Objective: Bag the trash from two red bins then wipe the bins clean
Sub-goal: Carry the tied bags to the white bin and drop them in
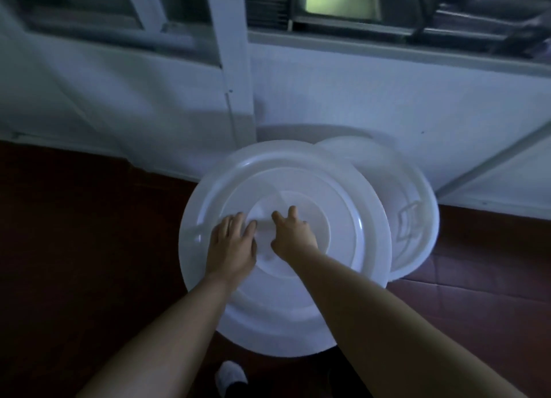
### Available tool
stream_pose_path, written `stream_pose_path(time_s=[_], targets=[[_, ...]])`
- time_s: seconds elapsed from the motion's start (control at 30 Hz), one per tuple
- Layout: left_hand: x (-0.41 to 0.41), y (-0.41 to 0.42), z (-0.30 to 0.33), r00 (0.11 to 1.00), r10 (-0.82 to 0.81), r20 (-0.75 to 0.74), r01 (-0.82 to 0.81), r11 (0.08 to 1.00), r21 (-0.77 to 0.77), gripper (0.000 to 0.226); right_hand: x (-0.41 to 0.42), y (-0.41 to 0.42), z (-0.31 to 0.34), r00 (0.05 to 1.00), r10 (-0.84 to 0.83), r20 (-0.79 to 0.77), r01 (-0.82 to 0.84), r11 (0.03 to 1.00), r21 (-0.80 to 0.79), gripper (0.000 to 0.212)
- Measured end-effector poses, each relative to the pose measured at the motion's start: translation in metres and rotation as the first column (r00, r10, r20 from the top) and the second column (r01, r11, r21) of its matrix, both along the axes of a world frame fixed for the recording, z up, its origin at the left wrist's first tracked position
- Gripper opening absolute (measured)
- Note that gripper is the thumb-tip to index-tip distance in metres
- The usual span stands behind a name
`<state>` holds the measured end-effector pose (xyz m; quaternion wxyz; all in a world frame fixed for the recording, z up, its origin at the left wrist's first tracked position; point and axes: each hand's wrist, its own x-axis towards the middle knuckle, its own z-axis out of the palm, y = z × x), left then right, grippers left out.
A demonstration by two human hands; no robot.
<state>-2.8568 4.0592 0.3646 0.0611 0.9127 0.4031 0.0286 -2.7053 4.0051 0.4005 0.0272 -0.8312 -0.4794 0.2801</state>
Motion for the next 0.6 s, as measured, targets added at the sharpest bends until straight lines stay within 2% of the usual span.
stream_pose_path(time_s=[0.33,0.6], targets=[[0.206,-0.069,-0.024,0.995,-0.095,-0.026,0.091,0.987,-0.135,0.039,0.202,-0.083,-0.039,0.989,-0.149,-0.003,0.148,0.987,-0.067,0.041],[0.295,-0.071,-0.078,0.988,-0.127,-0.090,0.111,0.981,-0.157,0.037,0.286,-0.090,-0.095,0.975,-0.217,-0.043,0.215,0.975,-0.050,0.041]])
